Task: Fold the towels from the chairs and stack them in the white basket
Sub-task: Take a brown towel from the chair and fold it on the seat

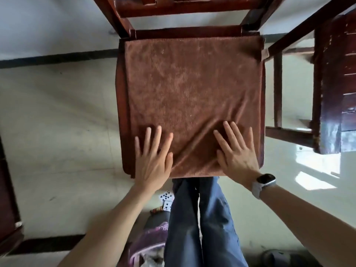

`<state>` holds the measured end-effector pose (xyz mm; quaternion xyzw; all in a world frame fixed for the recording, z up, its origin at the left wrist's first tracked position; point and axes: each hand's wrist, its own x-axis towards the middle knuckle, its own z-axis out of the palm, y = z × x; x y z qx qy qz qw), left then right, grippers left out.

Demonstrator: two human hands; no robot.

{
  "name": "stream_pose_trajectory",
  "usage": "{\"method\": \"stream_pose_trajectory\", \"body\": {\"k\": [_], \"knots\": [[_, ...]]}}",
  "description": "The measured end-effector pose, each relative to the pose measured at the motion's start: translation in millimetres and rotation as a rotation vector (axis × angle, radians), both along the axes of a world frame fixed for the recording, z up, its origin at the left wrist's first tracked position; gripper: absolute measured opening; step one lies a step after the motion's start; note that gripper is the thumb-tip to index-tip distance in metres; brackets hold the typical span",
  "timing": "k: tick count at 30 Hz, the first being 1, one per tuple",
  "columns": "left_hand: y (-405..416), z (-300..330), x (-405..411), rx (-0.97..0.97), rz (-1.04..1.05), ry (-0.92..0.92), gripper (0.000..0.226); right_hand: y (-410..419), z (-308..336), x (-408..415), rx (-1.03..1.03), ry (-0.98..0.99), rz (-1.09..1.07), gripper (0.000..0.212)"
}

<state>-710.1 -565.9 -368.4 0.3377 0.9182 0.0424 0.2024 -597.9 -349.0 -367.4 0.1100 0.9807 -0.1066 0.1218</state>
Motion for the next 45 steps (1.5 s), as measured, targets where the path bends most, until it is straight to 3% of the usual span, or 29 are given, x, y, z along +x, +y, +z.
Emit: {"method": "stream_pose_trajectory", "body": {"k": [5, 10, 15, 18, 21, 23, 26, 29, 32, 36, 38, 45], "knots": [[-14, -20, 0, -0.060, 0.006, 0.082, 0.056, 4, -17, 7, 0.089, -0.038, 0.006, 0.056], [-21, -25, 1, -0.071, 0.071, 0.131, 0.062, 29, -29, 29, 0.127, 0.044, 0.075, 0.057], [-24, -19, -1, -0.047, 0.059, 0.067, 0.066, 40, -21, 38, 0.037, 0.027, 0.092, 0.056], [-30, -4, 6, 0.020, 0.283, 0.033, 0.063, 36, -7, 47, -0.112, 0.084, -0.229, 0.053], [-41, 9, 27, 0.163, 0.651, 0.102, 0.049, 23, 9, 68, -0.274, 0.207, -0.774, 0.049], [-45, 15, 38, 0.294, 0.974, 0.076, 0.046, 13, 16, 76, -0.471, 0.162, -1.167, 0.046], [-40, 28, 43, 0.404, 1.525, -0.262, 0.033, 2, 17, 78, -0.785, 0.018, -1.474, 0.036], [-37, 32, 44, 0.448, 1.618, -0.488, 0.035, -1, 20, 65, -0.993, 0.068, -1.693, 0.034], [-37, 33, 38, 0.540, 1.757, -0.615, 0.041, -1, 28, 57, -1.100, 0.051, -1.794, 0.013], [-39, 35, 33, 0.619, 1.858, -0.735, 0.041, 3, 30, 59, -1.049, 0.068, -1.860, 0.020], [-41, 36, 33, 0.680, 1.896, -0.779, 0.038, 6, 32, 63, -1.071, 0.071, -1.872, 0.012], [-52, 49, 33, 0.789, 1.965, -0.953, 0.002, 21, 51, 75, -1.269, -0.107, -1.815, 0.012]]}}
